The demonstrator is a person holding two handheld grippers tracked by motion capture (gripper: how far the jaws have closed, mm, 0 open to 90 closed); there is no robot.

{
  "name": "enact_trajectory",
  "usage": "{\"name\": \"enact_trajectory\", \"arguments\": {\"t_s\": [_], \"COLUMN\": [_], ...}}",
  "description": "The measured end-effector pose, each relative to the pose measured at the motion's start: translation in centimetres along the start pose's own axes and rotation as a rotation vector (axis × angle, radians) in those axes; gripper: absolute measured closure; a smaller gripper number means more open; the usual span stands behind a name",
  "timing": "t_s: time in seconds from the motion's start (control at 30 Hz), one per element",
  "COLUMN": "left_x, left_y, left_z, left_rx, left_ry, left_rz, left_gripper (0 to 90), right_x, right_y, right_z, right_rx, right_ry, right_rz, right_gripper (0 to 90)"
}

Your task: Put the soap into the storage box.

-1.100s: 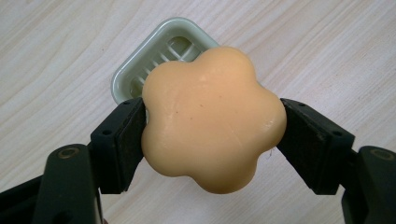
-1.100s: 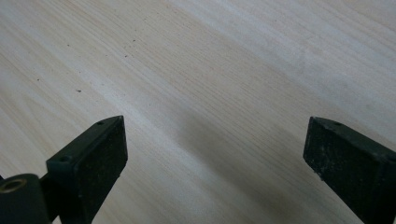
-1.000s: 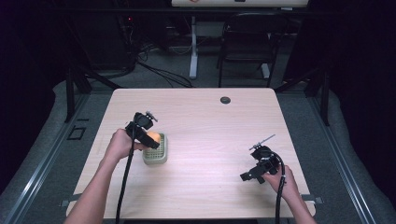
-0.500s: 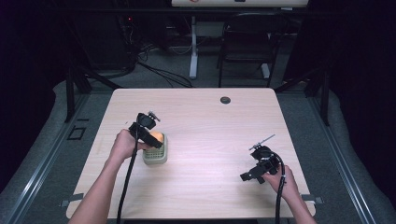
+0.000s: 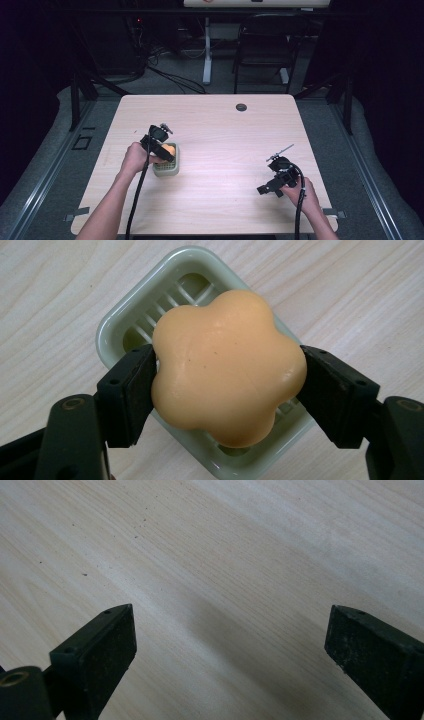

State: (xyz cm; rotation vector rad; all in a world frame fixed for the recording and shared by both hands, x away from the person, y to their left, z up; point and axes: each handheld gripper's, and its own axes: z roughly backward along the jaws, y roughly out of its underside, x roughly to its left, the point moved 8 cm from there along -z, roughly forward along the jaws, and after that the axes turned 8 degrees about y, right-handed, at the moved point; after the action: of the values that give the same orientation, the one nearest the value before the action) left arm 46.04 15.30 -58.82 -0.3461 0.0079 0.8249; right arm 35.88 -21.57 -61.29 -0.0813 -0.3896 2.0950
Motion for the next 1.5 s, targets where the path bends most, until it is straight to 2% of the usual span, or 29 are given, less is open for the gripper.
{"name": "enact_trajectory", "arguments": {"t_s": [0.47,0.77,0.9,0.93,1.0,1.03,1.07,1.17,1.23,1.27,1.5], "left_x": [0.3,0.2,0.3,0.3,0.3,0.3,0.3,0.3,0.3,0.3,0.3], "left_y": [0.7,0.9,1.0,1.0,1.0,1.0,1.0,1.0,0.9,0.9,0.9], "left_z": [-1.0,-1.1,-1.2,-1.2,-1.2,-1.2,-1.2,-1.2,-1.2,-1.2,-1.3], "left_rx": [0.033,0.045,0.055,0.058,0.064,0.068,0.070,0.077,0.079,0.080,0.073], "left_ry": [0.008,0.023,0.036,0.038,0.041,0.042,0.043,0.043,0.043,0.043,0.044], "left_rz": [-0.025,-0.076,-0.089,-0.090,-0.098,-0.102,-0.104,-0.112,-0.113,-0.113,-0.110], "left_gripper": [26.6,26.6,26.6,26.6,26.5,26.5,26.6,26.5,26.5,26.5,26.3], "right_x": [0.0,0.0,0.0,-0.1,0.0,0.0,-0.1,-0.1,-0.1,0.2,0.0], "right_y": [0.0,0.1,0.1,0.1,0.0,0.0,0.1,0.1,0.1,0.0,0.1], "right_z": [0.0,0.1,0.1,0.0,-0.1,-0.1,0.0,0.0,0.1,0.0,0.0], "right_rx": [0.000,0.006,0.000,0.003,-0.017,-0.016,0.004,0.008,0.005,-0.012,0.000], "right_ry": [0.001,0.007,-0.005,0.009,0.008,0.009,0.009,0.004,0.004,-0.011,-0.005], "right_rz": [0.000,0.001,-0.008,-0.004,-0.026,-0.026,-0.005,0.002,0.001,-0.021,-0.008], "right_gripper": [5.9,5.9,5.9,6.0,5.9,5.9,6.0,5.9,5.9,5.9,5.9]}}
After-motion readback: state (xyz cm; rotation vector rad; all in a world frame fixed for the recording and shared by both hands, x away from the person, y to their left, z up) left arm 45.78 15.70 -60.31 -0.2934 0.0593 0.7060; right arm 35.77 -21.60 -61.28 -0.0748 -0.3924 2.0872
